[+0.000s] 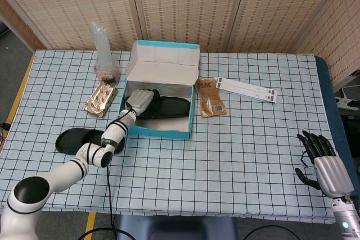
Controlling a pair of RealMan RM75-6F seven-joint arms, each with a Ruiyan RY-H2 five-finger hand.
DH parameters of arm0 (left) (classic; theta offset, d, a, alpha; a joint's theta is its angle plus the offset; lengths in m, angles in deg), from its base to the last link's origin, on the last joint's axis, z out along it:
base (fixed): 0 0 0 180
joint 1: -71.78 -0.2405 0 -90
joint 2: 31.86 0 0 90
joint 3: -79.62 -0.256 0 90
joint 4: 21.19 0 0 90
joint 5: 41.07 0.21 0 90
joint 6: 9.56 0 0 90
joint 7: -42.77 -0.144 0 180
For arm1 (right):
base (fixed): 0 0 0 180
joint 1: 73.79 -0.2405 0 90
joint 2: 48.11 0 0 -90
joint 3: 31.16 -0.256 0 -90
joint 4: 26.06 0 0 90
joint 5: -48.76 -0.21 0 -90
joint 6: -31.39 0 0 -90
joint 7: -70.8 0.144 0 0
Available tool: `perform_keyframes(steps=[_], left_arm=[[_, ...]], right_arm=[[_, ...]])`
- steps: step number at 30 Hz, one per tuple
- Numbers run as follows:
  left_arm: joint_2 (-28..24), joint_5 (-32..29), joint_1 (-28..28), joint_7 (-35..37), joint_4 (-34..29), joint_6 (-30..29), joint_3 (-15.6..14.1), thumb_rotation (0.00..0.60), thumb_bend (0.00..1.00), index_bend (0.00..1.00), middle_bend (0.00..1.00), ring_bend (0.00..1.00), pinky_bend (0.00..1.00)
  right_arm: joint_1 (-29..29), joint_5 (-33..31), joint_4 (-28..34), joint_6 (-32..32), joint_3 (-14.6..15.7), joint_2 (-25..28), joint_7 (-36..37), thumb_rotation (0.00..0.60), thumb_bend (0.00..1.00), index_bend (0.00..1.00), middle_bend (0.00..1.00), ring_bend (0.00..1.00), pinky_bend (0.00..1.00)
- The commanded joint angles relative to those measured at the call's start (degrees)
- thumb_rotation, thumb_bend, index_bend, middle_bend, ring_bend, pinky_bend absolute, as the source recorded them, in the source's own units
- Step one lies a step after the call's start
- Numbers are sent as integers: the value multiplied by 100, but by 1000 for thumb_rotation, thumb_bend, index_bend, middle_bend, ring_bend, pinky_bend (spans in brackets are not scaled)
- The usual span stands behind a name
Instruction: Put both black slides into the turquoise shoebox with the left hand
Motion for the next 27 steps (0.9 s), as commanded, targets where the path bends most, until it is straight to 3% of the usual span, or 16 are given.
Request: perform_keyframes(steps=[1, 12, 15, 19, 23, 27], left_arm=[[201, 204, -31, 358, 304, 20, -118, 600, 470, 536, 618, 542, 588], [574, 905, -16, 1234, 898, 90, -454, 600, 466, 490, 541, 459, 529], [584, 984, -3, 1348, 975, 106, -488, 600, 460, 384, 415, 339, 422], [504, 1066, -39, 1430, 852, -213, -438, 600, 432, 22, 35, 21, 203], [329, 1124, -131, 1474, 562, -755, -321, 600, 387, 0, 0, 0, 100], [67, 1079, -229, 1468, 152, -985, -229, 600, 361, 0, 0, 0, 75]], right_arm=[[6, 18, 6, -17, 6, 7, 6, 600, 224, 0, 0, 0, 0], [27, 86, 31, -73, 27, 16, 6, 600, 224, 0, 0, 0, 0], [28, 96, 30, -79, 29, 26, 30, 600, 224, 0, 0, 0, 0], [46, 132, 43, -133, 33, 43, 55, 600, 224, 0, 0, 0, 0], [65, 183, 74, -165, 59, 67, 58, 600, 224, 0, 0, 0, 0], [98, 261, 117, -242, 84, 95, 53, 600, 224, 0, 0, 0, 0]])
